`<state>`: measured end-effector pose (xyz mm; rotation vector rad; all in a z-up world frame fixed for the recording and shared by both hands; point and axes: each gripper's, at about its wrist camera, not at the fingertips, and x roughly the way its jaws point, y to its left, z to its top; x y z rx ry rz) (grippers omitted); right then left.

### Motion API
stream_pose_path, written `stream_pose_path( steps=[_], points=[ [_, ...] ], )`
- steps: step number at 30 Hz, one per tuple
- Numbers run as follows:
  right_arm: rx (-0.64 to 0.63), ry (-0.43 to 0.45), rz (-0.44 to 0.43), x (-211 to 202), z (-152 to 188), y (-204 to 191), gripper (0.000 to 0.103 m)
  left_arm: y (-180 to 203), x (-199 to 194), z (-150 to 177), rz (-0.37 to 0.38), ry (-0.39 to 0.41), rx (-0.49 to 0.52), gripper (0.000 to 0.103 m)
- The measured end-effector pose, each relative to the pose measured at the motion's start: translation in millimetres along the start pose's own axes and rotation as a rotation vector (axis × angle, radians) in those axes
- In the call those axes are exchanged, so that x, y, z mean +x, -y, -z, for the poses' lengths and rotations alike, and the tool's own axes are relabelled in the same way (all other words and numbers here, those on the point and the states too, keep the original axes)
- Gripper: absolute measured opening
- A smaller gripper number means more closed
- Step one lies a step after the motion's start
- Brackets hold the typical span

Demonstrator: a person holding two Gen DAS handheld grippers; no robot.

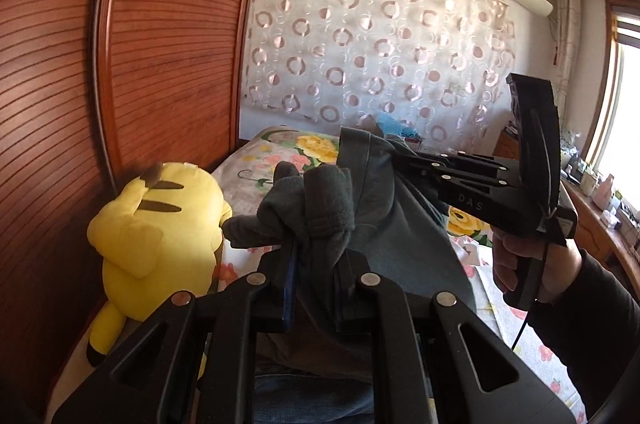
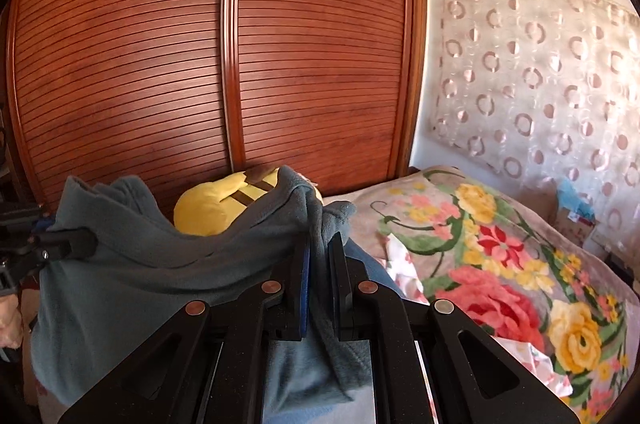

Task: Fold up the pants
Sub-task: 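Lift the folded shorts with both grippers and carry them toward the jeans stack, then lower the shorts onto the folded jeans stack and open both grippers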

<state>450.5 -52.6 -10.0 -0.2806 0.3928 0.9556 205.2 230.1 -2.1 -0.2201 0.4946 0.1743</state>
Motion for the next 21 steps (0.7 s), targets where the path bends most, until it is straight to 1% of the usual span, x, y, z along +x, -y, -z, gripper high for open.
stream_pose_path(
  steps=[4, 5, 6, 7, 8, 9, 10, 12, 13, 14, 15, 16, 17, 19, 21],
  points=[
    [0.013, -0.029, -0.014, 13.8, -2.2, 6.2, 0.009, -3.0, 7.3, 5.5, -0.021, -0.023, -0.011, 0.015],
    [0.024, -0.036, -0.012, 13.4, -1.6, 9.1, 0.017, -3.9, 9.2, 6.5, -0.022, -0.035, -0.021, 0.016],
    [0.033, -0.036, -0.002, 11.1, -2.7, 9.3, 0.022, -4.5, 10.2, 6.9, -0.024, -0.047, -0.031, 0.018],
    [0.044, -0.030, 0.012, 6.6, -4.1, 11.5, 0.025, -5.0, 10.8, 6.9, -0.023, -0.060, -0.040, 0.019],
    [0.061, -0.021, 0.028, 0.9, -4.5, 17.4, 0.030, -6.8, 11.7, 6.2, -0.018, -0.072, -0.050, 0.023],
    [0.072, -0.013, 0.033, -0.9, -8.3, 15.6, 0.032, -6.8, 9.9, 5.6, -0.019, -0.075, -0.055, 0.027],
    [0.086, 0.000, 0.038, -8.2, -9.2, 19.0, 0.032, -6.0, 6.0, 4.9, -0.021, -0.070, -0.056, 0.029],
    [0.099, 0.025, 0.036, -25.0, -8.7, 19.7, 0.032, -6.2, -3.1, 1.9, -0.024, -0.042, -0.051, 0.039],
    [0.100, 0.038, 0.026, -32.1, -8.1, 20.4, 0.032, -5.7, -9.6, -0.2, -0.028, -0.020, -0.048, 0.042],
    [0.100, 0.044, 0.010, -39.3, -6.5, 19.4, 0.032, -6.0, -13.3, -1.2, -0.031, -0.004, -0.047, 0.046],
    [0.101, 0.041, -0.006, -44.4, -4.5, 17.6, 0.032, -4.7, -17.6, -2.8, -0.030, 0.012, -0.046, 0.049],
    [0.101, 0.037, -0.017, -45.7, -1.9, 15.9, 0.032, -3.4, -20.5, -5.6, -0.022, 0.024, -0.041, 0.049],
    [0.098, 0.030, -0.033, -47.0, 1.0, 14.2, 0.031, -0.9, -21.0, -6.9, -0.016, 0.025, -0.033, 0.049],
    [0.087, 0.001, -0.048, -43.5, 9.6, 8.5, 0.029, 6.5, -16.0, -7.4, 0.003, 0.002, 0.000, 0.049],
    [0.081, -0.029, -0.038, -34.0, 13.8, 12.4, 0.029, 17.0, -5.6, -1.7, 0.025, -0.050, 0.037, 0.049]
  ],
)
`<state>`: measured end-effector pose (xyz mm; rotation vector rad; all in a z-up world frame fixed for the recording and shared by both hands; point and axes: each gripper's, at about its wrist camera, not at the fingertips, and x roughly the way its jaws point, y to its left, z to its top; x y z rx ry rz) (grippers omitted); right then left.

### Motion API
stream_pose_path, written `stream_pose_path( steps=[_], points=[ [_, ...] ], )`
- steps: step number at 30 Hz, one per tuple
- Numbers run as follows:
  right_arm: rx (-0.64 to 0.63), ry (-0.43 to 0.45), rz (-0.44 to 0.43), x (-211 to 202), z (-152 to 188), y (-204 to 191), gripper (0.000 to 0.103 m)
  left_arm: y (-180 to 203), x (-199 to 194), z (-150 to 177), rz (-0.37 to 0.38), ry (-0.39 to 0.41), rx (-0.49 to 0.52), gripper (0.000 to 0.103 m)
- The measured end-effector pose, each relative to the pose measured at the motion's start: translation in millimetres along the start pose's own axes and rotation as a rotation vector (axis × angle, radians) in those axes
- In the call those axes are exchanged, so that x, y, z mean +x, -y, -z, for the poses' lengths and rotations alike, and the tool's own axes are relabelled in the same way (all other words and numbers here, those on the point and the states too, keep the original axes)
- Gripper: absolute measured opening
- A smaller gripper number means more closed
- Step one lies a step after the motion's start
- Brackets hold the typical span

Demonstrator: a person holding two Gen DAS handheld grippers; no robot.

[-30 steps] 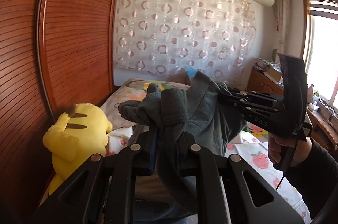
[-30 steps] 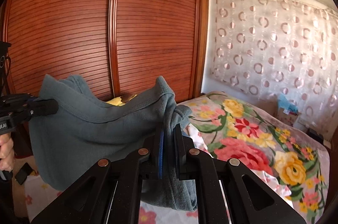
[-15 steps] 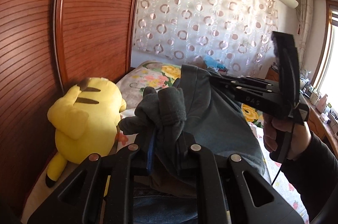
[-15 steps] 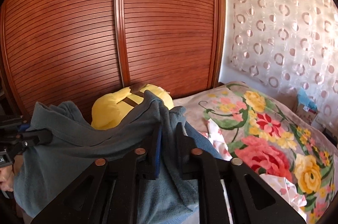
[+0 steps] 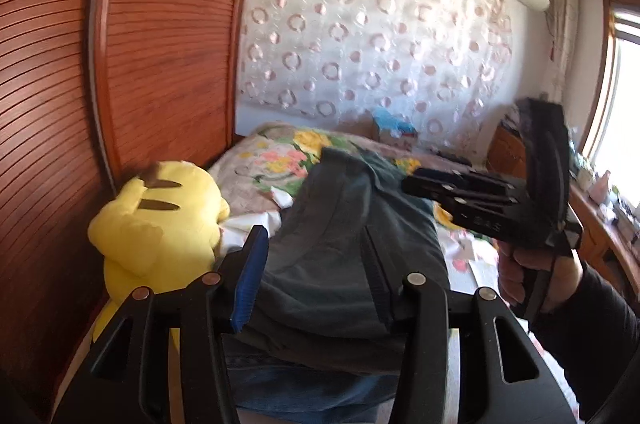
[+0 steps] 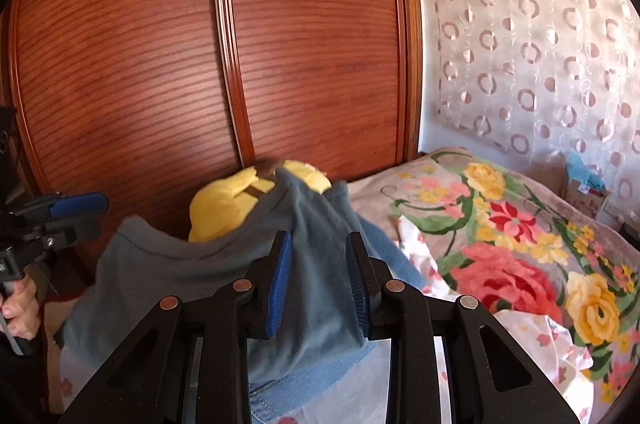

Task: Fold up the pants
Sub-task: 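Lower the shorts onto the folded jeans stack and open both grippers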

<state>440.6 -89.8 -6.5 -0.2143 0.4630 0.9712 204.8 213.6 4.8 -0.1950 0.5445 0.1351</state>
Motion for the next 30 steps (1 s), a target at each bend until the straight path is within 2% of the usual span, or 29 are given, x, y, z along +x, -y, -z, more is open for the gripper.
stream_pose_path(
  steps=[4, 7, 15, 24, 30],
  points=[
    [0.025, -0.039, 0.029, 15.6, -3.3, 11.2, 0.029, 9.4, 15.9, 20.3, 0.012, -0.081, 0.041, 0.049],
    [0.050, -0.061, 0.036, 28.4, -6.6, 19.4, 0.029, 8.5, 25.6, 38.3, 0.012, -0.119, 0.023, 0.049],
    [0.077, -0.047, 0.047, 27.5, -10.1, 7.8, 0.029, 13.8, 23.4, 42.9, -0.005, -0.104, 0.040, 0.049],
    [0.096, 0.005, 0.100, -35.7, 11.1, -32.7, 0.029, 19.8, -0.1, 36.9, -0.035, -0.067, 0.079, 0.049],
    [0.121, 0.024, 0.145, -82.9, 26.6, -60.1, 0.029, 28.6, -19.6, 37.6, 0.004, -0.058, 0.092, 0.050]
  ],
)
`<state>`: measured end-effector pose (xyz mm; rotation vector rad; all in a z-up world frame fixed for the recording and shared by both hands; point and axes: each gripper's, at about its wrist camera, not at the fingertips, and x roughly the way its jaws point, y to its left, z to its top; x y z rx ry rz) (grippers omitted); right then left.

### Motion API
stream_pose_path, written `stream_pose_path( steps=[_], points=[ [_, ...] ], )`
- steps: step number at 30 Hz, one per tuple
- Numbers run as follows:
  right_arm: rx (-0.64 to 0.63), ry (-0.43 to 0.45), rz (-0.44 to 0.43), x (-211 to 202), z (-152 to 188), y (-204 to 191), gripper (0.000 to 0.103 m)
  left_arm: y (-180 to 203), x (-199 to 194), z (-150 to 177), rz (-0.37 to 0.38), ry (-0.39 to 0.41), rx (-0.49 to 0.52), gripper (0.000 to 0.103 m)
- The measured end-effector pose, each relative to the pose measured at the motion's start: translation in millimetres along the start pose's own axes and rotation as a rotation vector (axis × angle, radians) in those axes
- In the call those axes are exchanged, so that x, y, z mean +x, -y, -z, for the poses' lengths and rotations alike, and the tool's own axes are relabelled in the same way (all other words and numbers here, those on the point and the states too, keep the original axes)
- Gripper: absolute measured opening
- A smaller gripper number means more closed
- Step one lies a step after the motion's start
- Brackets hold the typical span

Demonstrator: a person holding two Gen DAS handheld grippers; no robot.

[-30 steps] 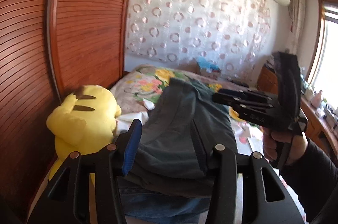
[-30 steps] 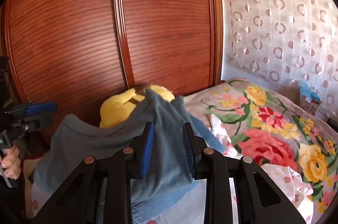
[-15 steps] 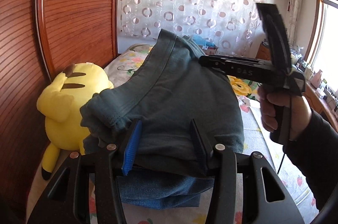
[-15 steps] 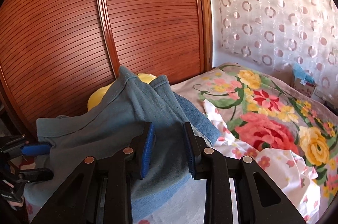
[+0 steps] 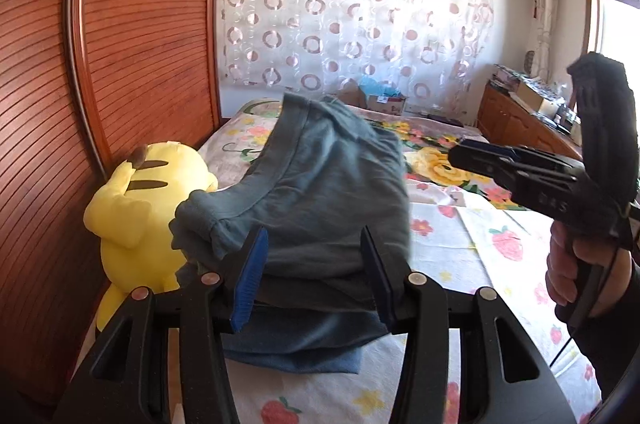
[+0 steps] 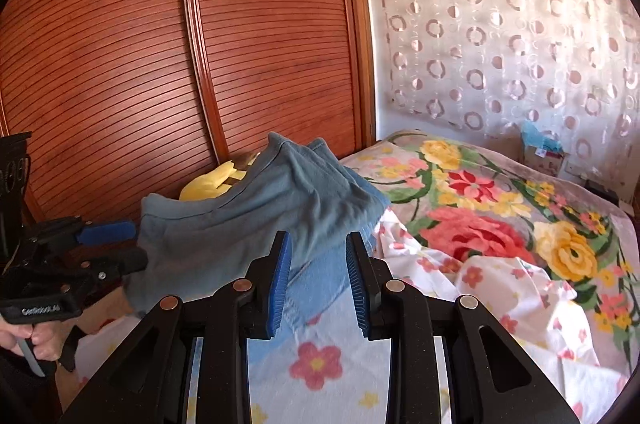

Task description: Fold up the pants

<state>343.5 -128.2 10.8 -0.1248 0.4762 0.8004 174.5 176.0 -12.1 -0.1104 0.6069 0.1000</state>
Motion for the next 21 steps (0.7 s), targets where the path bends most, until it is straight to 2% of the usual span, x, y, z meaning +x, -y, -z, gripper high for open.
stream_pose_path(
  steps=[2, 4, 6, 8, 12, 18, 21],
  points=[
    [0.008, 0.006, 0.018, -16.2, 4.7, -6.6, 0.029, 4.7, -6.6, 0.6, 0.009, 0.004, 0.015, 0.051],
    [0.016, 0.011, 0.030, -30.2, 9.8, -12.8, 0.029, 8.3, -11.6, 0.8, 0.020, 0.005, 0.022, 0.056],
    [0.027, 0.017, 0.039, -41.5, 13.4, -18.3, 0.029, 12.3, -17.1, 2.8, 0.039, 0.009, 0.028, 0.074],
    [0.034, 0.024, 0.048, -52.1, 17.8, -23.5, 0.029, 16.9, -23.2, 3.9, 0.066, 0.010, 0.041, 0.079],
    [0.047, 0.029, 0.066, -64.2, 25.2, -32.1, 0.029, 28.1, -30.6, 7.5, 0.073, 0.001, 0.070, 0.089],
    [0.074, 0.036, 0.084, -84.6, 39.6, -38.1, 0.029, 41.5, -42.8, 14.2, 0.066, 0.012, 0.094, 0.089],
    [0.082, 0.039, 0.108, -93.9, 44.2, -41.1, 0.029, 49.5, -48.9, 17.4, 0.094, 0.011, 0.114, 0.089]
  ],
)
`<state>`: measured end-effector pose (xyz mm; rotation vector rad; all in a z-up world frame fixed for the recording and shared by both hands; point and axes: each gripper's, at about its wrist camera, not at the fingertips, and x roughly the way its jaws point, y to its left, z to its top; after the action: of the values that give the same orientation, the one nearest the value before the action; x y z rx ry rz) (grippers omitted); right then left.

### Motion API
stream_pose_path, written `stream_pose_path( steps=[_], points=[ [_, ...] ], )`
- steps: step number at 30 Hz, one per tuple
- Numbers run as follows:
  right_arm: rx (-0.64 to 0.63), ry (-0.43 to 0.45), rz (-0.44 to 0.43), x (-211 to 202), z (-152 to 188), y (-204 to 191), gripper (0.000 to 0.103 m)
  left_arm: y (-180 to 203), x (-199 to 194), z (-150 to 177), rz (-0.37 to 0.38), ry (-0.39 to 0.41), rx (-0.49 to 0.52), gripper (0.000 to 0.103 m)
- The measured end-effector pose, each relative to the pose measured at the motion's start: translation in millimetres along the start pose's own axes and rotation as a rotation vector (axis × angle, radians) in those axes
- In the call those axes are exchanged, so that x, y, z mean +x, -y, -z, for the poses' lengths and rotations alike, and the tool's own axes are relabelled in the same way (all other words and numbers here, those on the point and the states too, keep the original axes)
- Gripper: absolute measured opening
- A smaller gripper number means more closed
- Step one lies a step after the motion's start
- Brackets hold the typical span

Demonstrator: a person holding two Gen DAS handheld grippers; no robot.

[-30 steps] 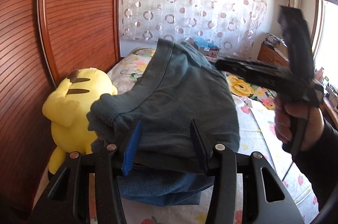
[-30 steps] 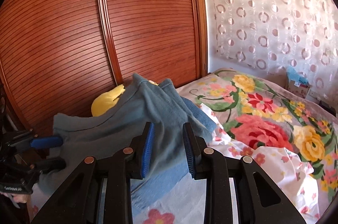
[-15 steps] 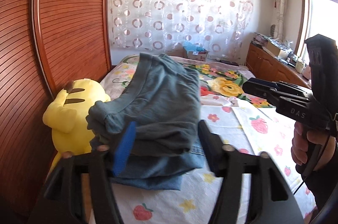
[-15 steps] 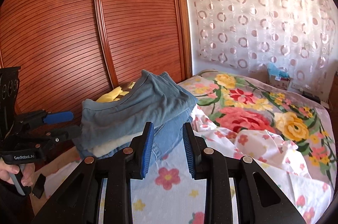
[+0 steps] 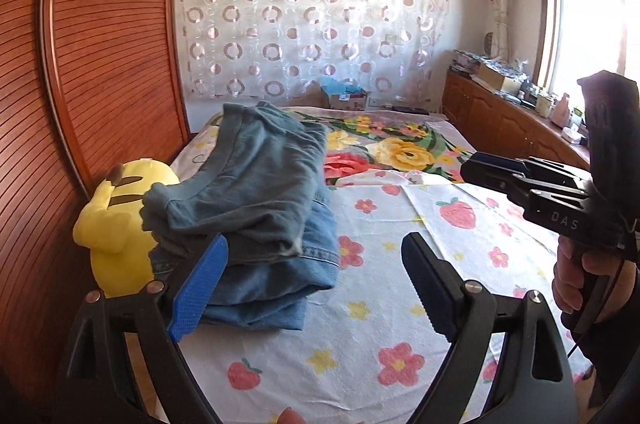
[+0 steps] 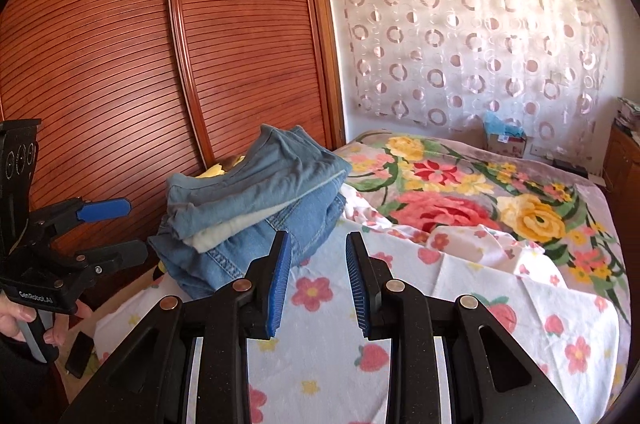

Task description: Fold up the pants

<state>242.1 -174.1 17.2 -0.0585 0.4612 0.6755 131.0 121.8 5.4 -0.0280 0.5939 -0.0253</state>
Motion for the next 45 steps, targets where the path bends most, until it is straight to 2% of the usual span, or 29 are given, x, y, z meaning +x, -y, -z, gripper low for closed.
stream_pose_path(
  steps=[4, 6, 17, 25, 30, 36, 45],
  points=[
    [0.019, -0.002, 0.049, -15.6, 4.1, -6.9, 0.031, 14.2, -9.4, 2.1, 0.027, 0.007, 0.017, 0.089],
    [0.031, 0.006, 0.079, -27.0, 8.0, -11.5, 0.038, 20.5, -13.3, 4.1, 0.030, 0.006, 0.011, 0.089],
    [0.075, 0.011, 0.195, -79.7, 29.6, -45.1, 0.057, 58.3, -22.2, 20.5, 0.091, -0.010, 0.022, 0.089],
    [0.133, -0.013, 0.272, -103.0, 41.7, -51.6, 0.061, 88.9, -26.3, 29.7, 0.111, -0.026, 0.048, 0.089],
    [0.157, -0.037, 0.342, -115.0, 44.4, -62.2, 0.069, 101.5, -33.8, 35.5, 0.115, -0.024, 0.060, 0.089],
    [0.186, -0.046, 0.398, -123.9, 39.4, -80.8, 0.070, 107.3, -36.9, 40.7, 0.093, -0.024, 0.074, 0.089],
    [0.190, 0.022, 0.457, -145.9, 27.2, -119.5, 0.070, 117.5, -61.4, 36.9, 0.100, 0.017, 0.085, 0.089]
  ],
)
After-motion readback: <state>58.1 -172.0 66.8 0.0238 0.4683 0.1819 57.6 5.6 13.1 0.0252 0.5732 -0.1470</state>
